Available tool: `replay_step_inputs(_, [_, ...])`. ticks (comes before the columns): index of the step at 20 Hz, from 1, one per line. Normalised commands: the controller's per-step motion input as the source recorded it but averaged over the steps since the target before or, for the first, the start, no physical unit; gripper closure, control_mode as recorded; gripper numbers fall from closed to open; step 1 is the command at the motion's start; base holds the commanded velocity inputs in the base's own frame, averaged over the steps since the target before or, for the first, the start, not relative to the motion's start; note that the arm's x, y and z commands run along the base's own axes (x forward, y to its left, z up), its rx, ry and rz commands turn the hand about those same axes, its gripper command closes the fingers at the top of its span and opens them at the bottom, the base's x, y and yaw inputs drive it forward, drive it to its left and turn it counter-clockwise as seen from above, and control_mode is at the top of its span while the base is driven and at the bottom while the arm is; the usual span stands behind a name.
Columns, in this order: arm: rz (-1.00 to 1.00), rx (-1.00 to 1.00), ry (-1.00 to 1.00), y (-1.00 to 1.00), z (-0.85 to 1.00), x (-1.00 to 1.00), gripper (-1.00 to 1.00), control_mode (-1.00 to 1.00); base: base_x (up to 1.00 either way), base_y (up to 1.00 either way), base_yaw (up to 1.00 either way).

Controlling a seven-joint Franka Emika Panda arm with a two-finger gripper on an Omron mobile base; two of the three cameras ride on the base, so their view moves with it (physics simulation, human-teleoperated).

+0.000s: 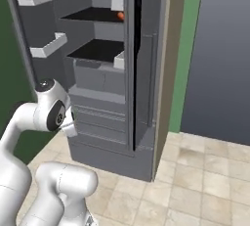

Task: Place one carrot and one steak in each tupperware on the nearby counter, to pack two identical lunches.

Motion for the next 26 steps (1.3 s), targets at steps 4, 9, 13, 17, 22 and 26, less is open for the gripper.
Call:
replay_step_inputs(4, [0.0,0.0,0.0,0.0,0.0,0.0,-1.0,1.0,1.0,0.32,-0.21])
replay_step_inputs(9, [0.0,0.0,0.0,0.0,0.0,0.0,-1.0,1.0,0.96,0.8,-0.03])
replay_step_inputs(13, [0.0,0.0,0.0,0.0,0.0,0.0,-1.0,1.0,0.58,0.13,-0.02])
replay_step_inputs(17, [0.0,0.0,0.0,0.0,0.0,0.0,-1.0,1.0,0.61,-0.06,-0.04])
replay_step_inputs(22, [0.0,0.0,0.0,0.0,0.0,0.0,-1.0,1.0,0.84,-0.03,-0.07])
replay_step_inputs(26, [0.0,0.0,0.0,0.0,0.0,0.0,-1.0,1.0,1.0,-0.11,-0.07])
